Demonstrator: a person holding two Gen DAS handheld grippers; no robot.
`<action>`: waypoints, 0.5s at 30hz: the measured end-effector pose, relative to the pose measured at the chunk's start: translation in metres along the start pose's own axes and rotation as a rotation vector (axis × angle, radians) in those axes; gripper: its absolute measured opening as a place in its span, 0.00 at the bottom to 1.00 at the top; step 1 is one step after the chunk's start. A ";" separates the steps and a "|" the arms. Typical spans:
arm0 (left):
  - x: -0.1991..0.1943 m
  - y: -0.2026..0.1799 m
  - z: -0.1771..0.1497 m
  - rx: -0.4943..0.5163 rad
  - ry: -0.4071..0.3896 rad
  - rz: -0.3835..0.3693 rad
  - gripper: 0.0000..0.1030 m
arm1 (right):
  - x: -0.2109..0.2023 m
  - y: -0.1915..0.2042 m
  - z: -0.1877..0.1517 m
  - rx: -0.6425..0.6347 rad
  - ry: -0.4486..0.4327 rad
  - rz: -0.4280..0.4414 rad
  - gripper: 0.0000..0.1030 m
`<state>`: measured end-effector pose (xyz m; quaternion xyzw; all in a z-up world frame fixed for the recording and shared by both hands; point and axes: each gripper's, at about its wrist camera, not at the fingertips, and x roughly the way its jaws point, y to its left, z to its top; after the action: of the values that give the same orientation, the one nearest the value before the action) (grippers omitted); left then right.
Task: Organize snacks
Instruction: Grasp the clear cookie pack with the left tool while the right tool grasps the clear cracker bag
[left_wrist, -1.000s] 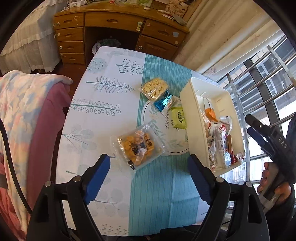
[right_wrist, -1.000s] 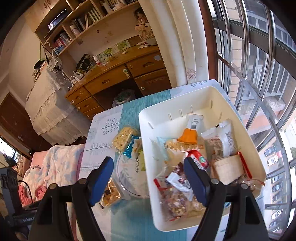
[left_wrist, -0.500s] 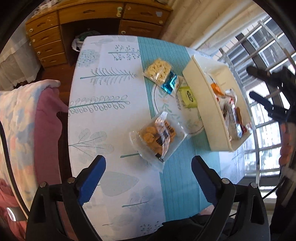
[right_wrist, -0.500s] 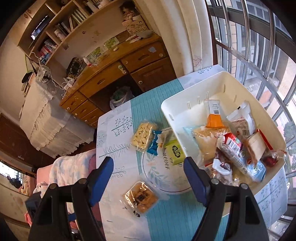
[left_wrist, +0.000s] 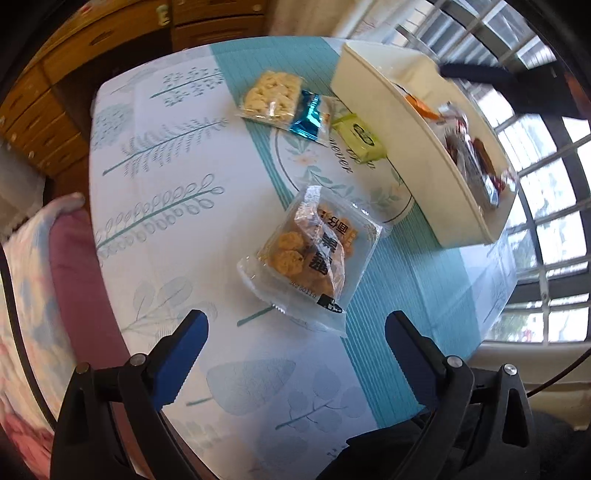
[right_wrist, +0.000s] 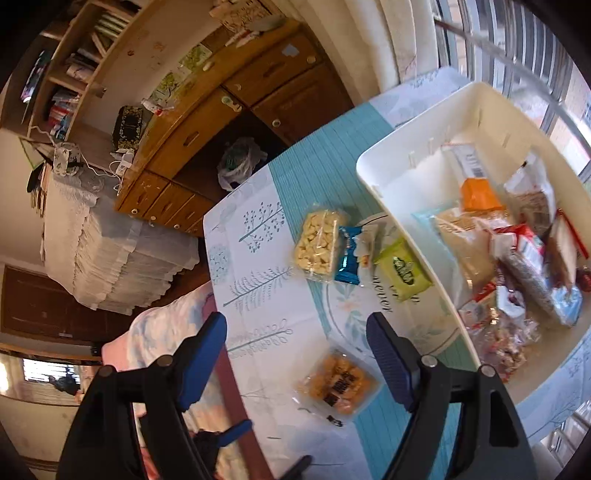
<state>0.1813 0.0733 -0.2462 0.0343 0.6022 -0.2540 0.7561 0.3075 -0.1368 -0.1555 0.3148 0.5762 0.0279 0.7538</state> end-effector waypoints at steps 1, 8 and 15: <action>0.006 -0.006 0.003 0.038 0.002 0.019 0.93 | 0.006 0.001 0.006 0.011 0.017 0.000 0.76; 0.035 -0.029 0.016 0.186 0.016 0.063 0.93 | 0.058 0.004 0.049 0.075 0.109 -0.037 0.76; 0.064 -0.032 0.029 0.238 0.028 0.084 0.93 | 0.111 0.000 0.073 0.092 0.198 -0.086 0.76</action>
<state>0.2029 0.0132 -0.2892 0.1523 0.5762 -0.2914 0.7482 0.4093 -0.1245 -0.2398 0.3197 0.6615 0.0000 0.6784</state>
